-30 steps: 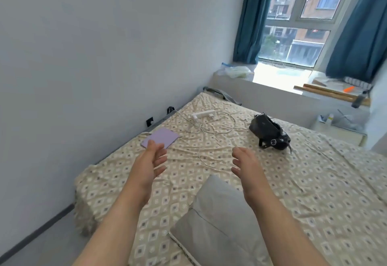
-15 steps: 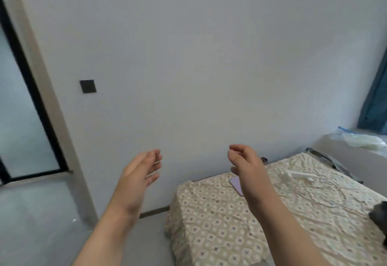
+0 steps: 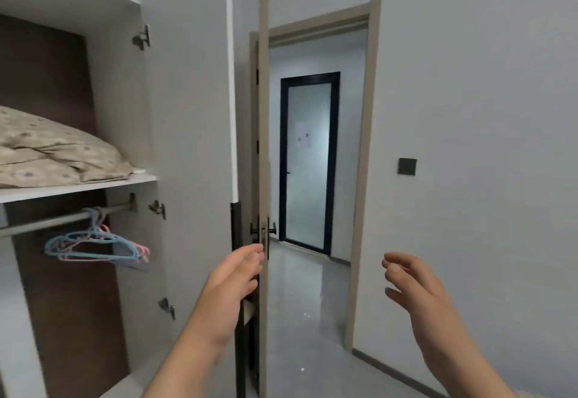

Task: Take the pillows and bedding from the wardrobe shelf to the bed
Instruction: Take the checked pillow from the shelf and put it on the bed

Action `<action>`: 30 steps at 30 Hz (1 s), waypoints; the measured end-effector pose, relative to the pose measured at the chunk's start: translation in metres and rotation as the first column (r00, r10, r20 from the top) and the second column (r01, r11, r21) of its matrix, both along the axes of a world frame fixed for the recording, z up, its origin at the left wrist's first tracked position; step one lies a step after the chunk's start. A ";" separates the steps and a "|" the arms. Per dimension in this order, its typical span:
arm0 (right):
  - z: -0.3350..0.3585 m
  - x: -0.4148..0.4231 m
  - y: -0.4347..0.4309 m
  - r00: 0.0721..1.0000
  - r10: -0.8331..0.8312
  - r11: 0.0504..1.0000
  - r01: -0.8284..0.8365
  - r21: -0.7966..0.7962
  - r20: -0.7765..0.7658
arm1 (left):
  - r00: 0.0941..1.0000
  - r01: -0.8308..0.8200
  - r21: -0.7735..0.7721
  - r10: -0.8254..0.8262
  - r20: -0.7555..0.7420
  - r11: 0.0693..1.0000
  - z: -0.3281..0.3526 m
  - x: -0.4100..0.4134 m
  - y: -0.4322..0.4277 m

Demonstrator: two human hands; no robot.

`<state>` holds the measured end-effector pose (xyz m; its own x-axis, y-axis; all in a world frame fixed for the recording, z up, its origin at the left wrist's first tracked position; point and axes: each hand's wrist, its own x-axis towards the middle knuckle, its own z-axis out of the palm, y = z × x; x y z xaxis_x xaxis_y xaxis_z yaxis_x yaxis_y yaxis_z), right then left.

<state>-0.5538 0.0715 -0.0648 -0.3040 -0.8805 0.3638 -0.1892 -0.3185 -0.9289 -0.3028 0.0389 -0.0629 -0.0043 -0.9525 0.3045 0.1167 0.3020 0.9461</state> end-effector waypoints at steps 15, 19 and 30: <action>0.045 0.283 -0.108 0.872 0.486 0.872 -0.489 -0.037 -0.061 | 0.856 -0.507 -0.132 0.515 0.037 0.852 0.037 0.245 -0.007; 0.051 0.341 -0.134 0.825 0.564 0.823 -0.566 -0.056 -0.036 | 0.735 -0.651 -0.161 0.669 0.109 0.742 0.053 0.289 -0.010; 0.085 0.478 -0.238 0.625 0.777 0.616 -0.779 -0.117 -0.068 | 0.372 -0.873 -0.270 0.913 0.168 0.405 0.100 0.381 -0.052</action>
<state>-0.0754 -0.1668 0.0200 0.4775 -0.7332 0.4841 0.1755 -0.4603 -0.8703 0.0780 -0.0127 0.0373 0.7345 -0.4040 0.5452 -0.5181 0.1849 0.8351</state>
